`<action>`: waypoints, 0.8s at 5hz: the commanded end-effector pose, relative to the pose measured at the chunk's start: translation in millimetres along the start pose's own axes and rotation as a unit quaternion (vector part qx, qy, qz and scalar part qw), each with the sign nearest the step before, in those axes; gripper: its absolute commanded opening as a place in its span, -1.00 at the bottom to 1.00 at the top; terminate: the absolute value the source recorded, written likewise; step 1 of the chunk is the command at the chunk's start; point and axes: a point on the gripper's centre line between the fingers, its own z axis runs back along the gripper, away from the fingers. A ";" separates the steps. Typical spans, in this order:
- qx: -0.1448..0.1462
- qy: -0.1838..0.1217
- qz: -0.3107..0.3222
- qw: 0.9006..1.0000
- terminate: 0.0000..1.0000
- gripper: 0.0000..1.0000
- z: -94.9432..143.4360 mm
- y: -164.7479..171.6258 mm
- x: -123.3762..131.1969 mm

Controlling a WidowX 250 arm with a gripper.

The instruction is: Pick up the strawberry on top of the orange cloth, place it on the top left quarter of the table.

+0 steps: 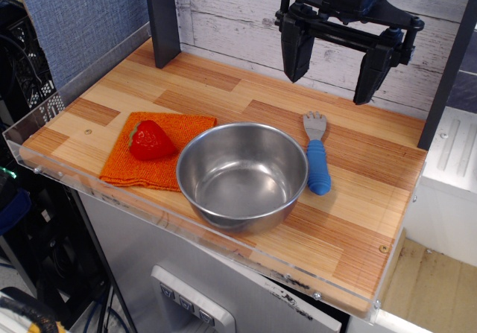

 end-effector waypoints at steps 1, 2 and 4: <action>0.000 0.000 0.000 1.000 -1.00 1.00 0.0 0.0 0.0; 0.000 0.006 0.052 0.999 -1.00 1.00 -4.7 39.1 -6.6; 0.027 -0.004 0.097 0.995 -1.00 1.00 -3.0 94.9 -26.4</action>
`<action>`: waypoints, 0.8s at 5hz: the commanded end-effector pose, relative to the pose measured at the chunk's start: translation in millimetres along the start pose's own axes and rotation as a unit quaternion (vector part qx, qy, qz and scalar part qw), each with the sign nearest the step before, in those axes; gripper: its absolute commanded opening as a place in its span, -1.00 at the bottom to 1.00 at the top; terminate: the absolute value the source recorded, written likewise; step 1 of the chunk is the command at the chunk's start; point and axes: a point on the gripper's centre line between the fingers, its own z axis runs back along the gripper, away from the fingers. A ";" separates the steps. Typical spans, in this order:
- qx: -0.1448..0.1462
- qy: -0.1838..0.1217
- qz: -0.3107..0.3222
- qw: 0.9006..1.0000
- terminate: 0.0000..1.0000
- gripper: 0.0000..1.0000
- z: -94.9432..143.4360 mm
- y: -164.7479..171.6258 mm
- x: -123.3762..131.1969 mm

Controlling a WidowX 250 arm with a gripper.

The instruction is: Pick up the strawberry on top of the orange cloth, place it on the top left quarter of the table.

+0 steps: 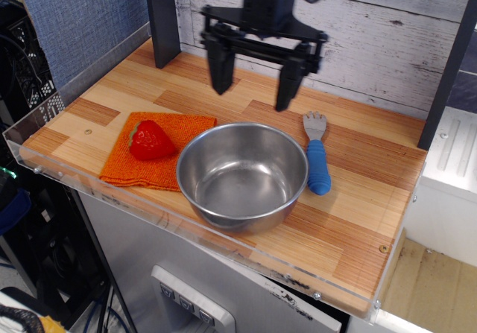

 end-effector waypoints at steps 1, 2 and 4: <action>0.021 -0.042 0.033 0.998 -1.00 1.00 18.2 55.8 -14.4; 0.045 -0.033 0.037 0.998 -1.00 1.00 10.5 73.9 -17.3; 0.046 -0.044 0.000 0.998 -1.00 1.00 -16.7 115.4 -9.1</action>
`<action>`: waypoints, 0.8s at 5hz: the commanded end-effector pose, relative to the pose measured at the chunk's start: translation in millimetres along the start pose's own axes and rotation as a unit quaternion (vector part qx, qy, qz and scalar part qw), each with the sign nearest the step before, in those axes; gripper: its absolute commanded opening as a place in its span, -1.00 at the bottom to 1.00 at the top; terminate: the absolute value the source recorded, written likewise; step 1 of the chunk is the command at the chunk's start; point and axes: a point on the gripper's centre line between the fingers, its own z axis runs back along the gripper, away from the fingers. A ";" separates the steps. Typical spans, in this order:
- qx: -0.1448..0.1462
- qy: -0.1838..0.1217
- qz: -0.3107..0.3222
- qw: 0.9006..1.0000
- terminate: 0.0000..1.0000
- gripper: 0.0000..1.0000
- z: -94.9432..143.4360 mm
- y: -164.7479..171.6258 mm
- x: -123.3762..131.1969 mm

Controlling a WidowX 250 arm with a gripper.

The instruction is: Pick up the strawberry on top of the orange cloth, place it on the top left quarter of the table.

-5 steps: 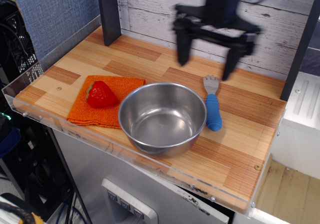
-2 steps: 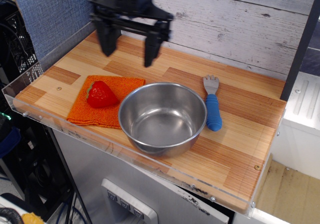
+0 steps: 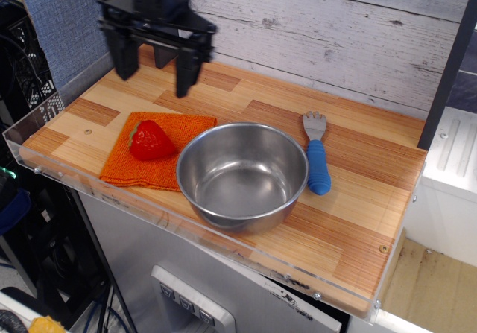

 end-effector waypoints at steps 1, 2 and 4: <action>-0.007 -0.007 -0.054 0.998 -1.00 1.00 -34.8 34.8 14.3; -0.022 0.007 -0.060 0.998 -1.00 1.00 -51.2 38.1 14.8; -0.050 0.024 -0.063 0.996 -1.00 1.00 -64.5 28.1 4.3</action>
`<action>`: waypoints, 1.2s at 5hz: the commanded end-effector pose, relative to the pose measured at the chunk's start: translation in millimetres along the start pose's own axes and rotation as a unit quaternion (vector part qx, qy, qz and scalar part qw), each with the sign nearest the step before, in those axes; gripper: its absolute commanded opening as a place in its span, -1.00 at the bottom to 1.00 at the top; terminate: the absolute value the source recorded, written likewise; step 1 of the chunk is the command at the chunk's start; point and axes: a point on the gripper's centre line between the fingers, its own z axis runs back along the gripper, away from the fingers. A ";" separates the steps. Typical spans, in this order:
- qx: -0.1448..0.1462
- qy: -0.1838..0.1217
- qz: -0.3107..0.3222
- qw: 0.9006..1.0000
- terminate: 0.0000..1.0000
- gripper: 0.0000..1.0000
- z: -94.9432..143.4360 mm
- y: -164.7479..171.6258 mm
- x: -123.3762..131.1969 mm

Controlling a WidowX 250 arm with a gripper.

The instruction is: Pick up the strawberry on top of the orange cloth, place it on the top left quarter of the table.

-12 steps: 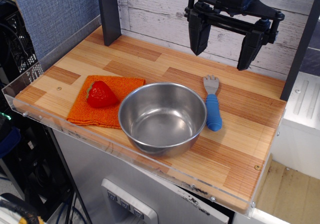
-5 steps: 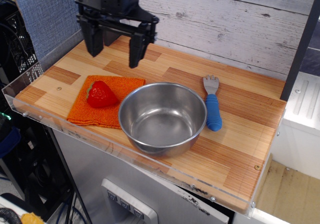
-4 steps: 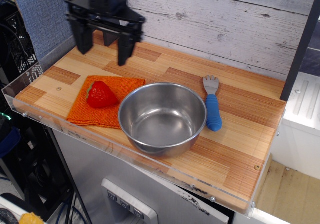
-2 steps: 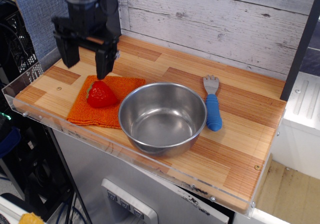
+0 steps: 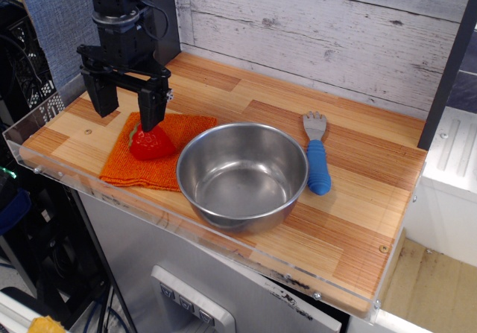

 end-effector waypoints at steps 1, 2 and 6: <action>-0.012 -0.003 -0.010 1.000 -1.00 1.00 -2.9 -13.6 -7.9; -0.017 0.009 -0.020 1.000 -1.00 1.00 -12.4 -22.8 -10.3; 0.000 0.013 -0.017 1.000 -1.00 -1.00 -16.9 -30.9 -9.0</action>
